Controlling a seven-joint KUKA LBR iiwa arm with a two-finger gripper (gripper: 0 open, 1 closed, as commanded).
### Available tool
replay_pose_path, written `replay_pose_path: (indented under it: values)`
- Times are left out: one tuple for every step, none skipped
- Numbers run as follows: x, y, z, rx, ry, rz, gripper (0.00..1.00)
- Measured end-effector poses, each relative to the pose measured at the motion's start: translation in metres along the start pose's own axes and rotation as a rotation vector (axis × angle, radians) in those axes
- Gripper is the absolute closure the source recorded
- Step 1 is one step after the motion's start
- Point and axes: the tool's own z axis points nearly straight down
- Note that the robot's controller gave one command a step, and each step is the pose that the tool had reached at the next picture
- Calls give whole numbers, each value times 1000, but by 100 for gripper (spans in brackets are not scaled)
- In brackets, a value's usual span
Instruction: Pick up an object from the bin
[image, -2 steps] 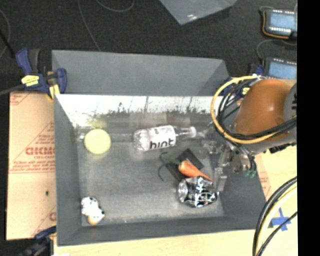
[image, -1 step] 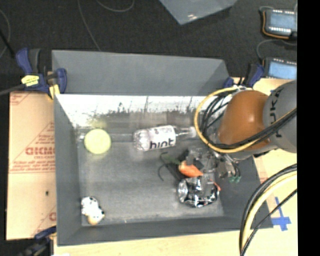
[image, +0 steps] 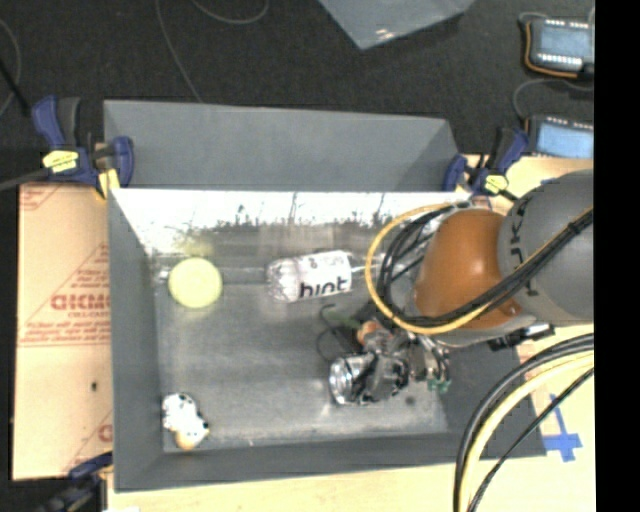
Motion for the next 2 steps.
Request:
replay_pose_path:
  values:
    - [0, 0, 0, 1, 0, -2, 100]
    - [0, 0, 0, 1, 0, -3, 100]
